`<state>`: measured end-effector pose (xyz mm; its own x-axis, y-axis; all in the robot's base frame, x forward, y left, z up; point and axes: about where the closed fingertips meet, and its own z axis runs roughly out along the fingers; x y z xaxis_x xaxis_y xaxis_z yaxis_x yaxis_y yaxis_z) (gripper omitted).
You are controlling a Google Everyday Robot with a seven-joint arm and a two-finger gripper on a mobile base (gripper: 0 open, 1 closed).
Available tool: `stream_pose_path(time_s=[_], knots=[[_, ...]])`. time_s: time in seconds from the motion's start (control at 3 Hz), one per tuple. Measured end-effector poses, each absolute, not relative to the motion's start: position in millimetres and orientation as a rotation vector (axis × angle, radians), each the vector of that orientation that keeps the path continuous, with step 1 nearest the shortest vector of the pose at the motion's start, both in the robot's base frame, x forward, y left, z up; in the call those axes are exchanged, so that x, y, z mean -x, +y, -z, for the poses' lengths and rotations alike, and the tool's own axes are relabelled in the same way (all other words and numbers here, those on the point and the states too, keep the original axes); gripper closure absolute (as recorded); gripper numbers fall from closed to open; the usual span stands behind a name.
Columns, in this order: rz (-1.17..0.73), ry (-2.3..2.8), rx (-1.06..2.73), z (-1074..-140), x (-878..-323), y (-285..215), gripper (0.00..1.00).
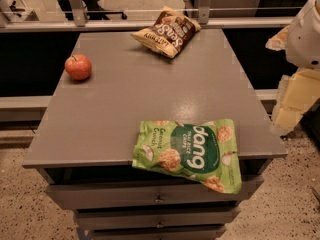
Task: Move brown chip bag near green rice chip bag
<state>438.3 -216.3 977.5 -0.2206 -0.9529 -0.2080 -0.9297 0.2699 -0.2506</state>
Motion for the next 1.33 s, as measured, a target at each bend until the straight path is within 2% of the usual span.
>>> stream_pose_path(time_s=[0.33,0.67,1.33], knots=[[0.105,2.22,1.719,-979,-439,-215,0.0],[0.095,2.154,1.651,-987,-467,-207,0.0],[0.061,1.905,1.424,-1024,-591,-171,0.0]])
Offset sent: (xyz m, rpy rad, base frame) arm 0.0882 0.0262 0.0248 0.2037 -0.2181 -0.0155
